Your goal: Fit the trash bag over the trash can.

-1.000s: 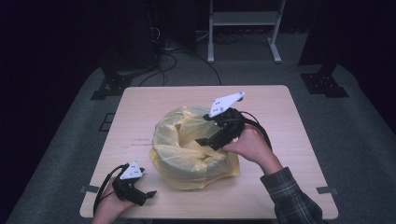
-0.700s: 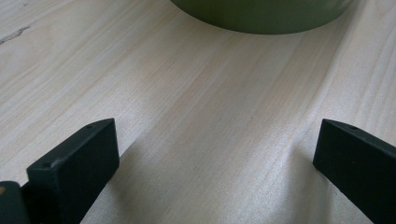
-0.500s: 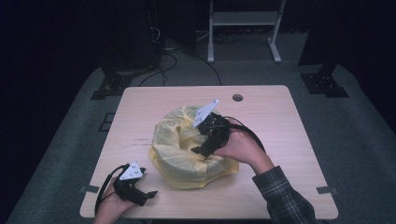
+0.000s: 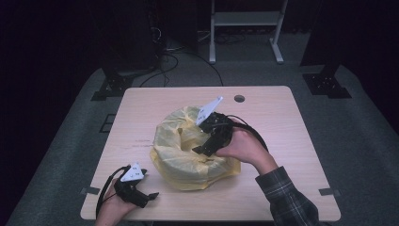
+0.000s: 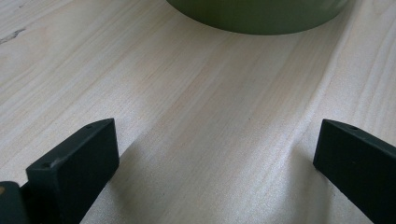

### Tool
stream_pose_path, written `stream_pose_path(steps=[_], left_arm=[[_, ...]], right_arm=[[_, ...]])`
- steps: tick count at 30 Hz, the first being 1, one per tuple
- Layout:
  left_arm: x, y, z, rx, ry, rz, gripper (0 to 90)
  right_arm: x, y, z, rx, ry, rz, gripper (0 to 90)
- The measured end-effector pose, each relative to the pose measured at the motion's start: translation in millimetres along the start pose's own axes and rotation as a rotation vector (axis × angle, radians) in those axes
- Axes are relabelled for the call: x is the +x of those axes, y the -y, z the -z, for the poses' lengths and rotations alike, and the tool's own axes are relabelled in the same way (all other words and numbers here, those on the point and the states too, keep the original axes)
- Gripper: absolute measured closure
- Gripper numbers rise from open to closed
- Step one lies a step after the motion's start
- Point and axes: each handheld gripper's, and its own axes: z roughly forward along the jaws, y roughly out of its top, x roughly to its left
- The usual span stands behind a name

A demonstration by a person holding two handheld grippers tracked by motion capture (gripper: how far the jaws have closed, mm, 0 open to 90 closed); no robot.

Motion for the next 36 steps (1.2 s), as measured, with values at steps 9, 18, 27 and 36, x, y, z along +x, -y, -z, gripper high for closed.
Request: stream_pose_path(steps=[9, 18, 27, 36], left_arm=[[0.0, 0.0, 0.0, 0.0, 0.0, 0.0, 0.0], [0.0, 0.0, 0.0, 0.001, 0.001, 0.0, 0.0], [0.1, 0.0, 0.0, 0.0, 0.002, 0.0, 0.0], [0.1, 0.0, 0.0, 0.0, 0.001, -0.001, 0.0]], right_arm=[[4.2, -31.3, 19.7, -0.132, 0.004, 0.023, 14.8], [3.8, -64.3, -21.0, -0.131, -0.038, 0.025, 14.8], [1.7, -66.0, -60.7, 0.037, -0.039, 0.024, 14.7], [-1.6, -63.5, -78.5, 0.176, -0.031, 0.006, 14.7]])
